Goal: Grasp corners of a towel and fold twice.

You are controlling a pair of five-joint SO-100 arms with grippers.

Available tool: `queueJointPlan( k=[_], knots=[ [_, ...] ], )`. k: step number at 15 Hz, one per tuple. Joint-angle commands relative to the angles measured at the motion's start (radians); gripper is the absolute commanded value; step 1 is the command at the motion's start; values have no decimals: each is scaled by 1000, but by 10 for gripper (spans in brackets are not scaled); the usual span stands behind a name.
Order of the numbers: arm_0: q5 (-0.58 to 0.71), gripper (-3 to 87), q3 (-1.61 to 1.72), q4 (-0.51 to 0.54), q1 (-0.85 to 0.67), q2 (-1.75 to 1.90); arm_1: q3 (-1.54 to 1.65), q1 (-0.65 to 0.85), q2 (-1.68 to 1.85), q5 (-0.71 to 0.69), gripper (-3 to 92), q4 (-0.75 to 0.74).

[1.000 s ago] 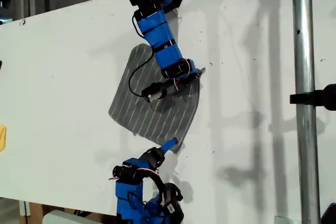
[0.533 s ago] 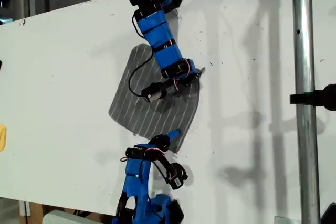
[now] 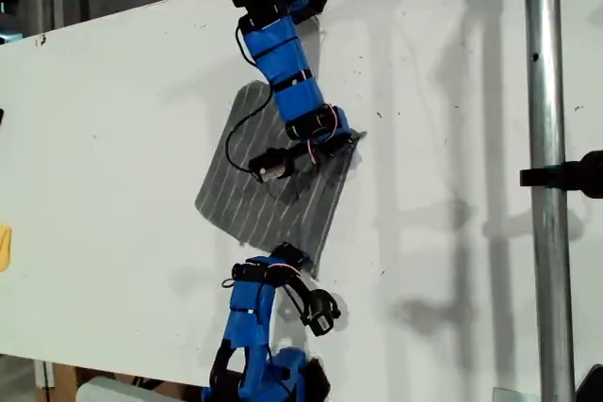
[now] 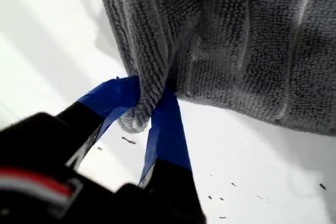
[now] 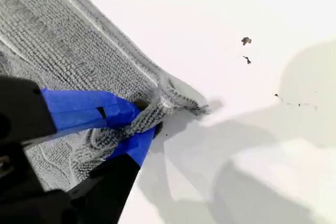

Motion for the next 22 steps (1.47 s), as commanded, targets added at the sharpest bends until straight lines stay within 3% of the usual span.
queueJointPlan(
  k=[1, 6, 8, 9, 11, 13, 17, 19, 22],
  knots=[
    [-2, -29, -58, 25, 52, 48, -17, -5, 100, 6, -2, 41],
    [-52, -21, -491, 370, 169, 81, -144, -98, 219, 6, -2, 48],
    [-94, -27, -453, 387, 196, 164, -275, -120, 204, 20, -2, 150],
    [-117, -27, -430, 403, 196, 204, -179, -121, 293, 17, -2, 23],
    [-114, -29, -383, 399, 201, 288, -187, -121, 302, 48, -2, 103],
    [-87, -29, -265, 322, 150, 408, -109, -95, 356, 75, -2, 140],
    [126, -29, -255, 222, -98, 411, 172, 60, 589, 94, -2, 293],
    [258, -29, -360, 221, -249, 331, 337, 210, 775, 35, -2, 344],
    [439, -29, -629, 193, -373, 117, 479, 474, 1014, -176, -2, 373]
  ],
)
